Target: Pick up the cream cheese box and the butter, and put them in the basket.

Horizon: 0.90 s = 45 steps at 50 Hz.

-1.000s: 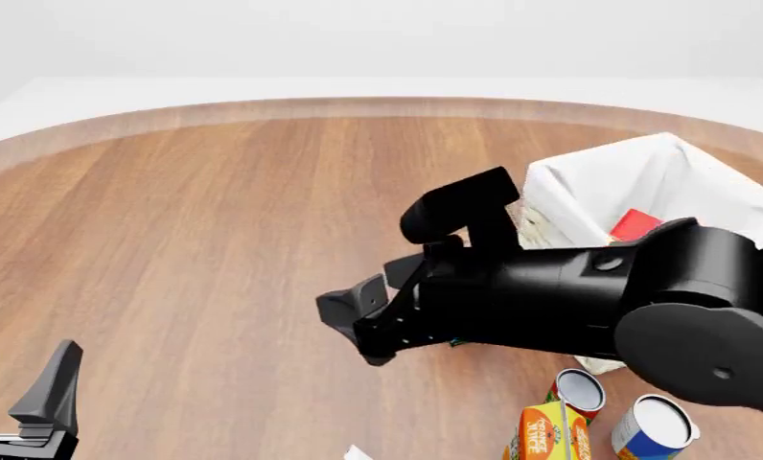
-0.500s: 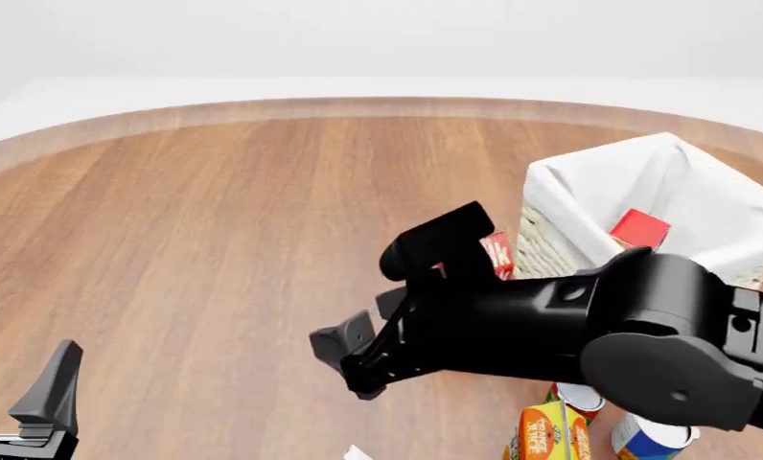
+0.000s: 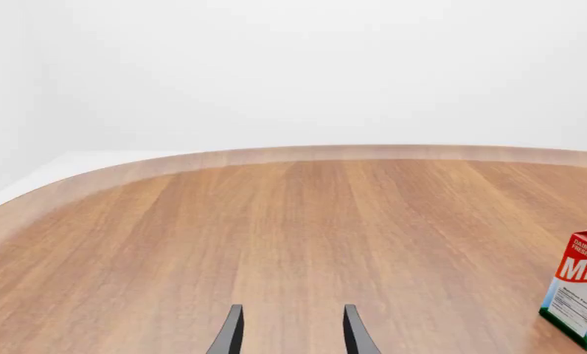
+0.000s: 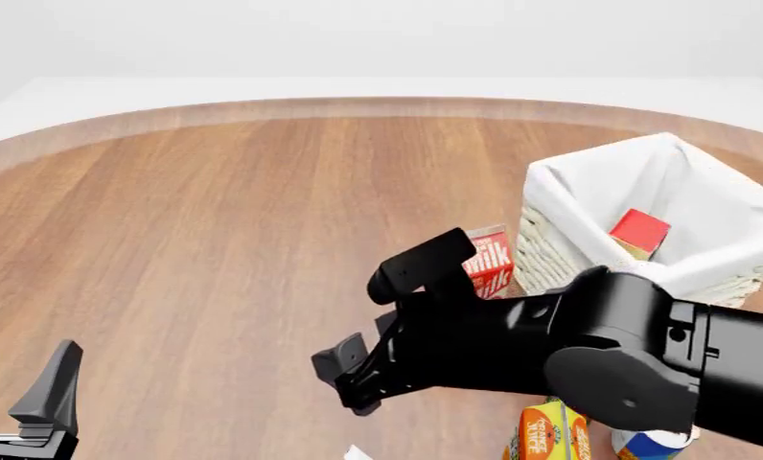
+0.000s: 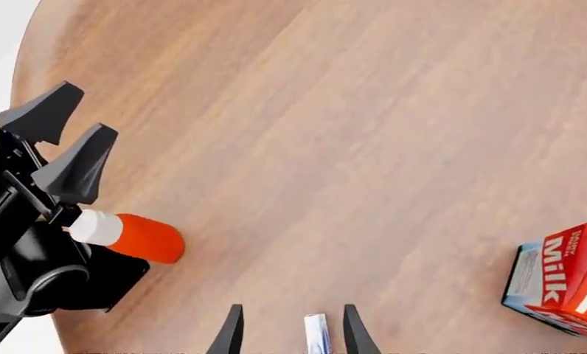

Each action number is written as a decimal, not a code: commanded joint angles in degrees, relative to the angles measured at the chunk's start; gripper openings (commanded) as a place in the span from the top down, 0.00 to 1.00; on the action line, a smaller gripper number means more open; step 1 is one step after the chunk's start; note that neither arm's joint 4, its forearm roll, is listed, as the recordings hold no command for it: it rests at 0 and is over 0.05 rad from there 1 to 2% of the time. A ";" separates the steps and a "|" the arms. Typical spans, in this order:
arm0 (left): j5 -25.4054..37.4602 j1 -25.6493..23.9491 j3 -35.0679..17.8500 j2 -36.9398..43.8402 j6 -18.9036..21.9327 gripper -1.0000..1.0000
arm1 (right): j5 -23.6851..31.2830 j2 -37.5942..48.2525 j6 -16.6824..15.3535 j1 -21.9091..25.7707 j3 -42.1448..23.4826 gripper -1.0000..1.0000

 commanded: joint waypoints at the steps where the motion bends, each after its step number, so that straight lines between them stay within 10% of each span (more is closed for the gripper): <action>1: 0.00 0.00 0.00 0.00 0.00 0.00 | 1.08 2.12 -0.10 0.61 -0.60 0.00; 45: 0.00 0.00 0.00 0.00 0.00 0.00 | 1.69 8.10 0.37 0.11 1.43 0.00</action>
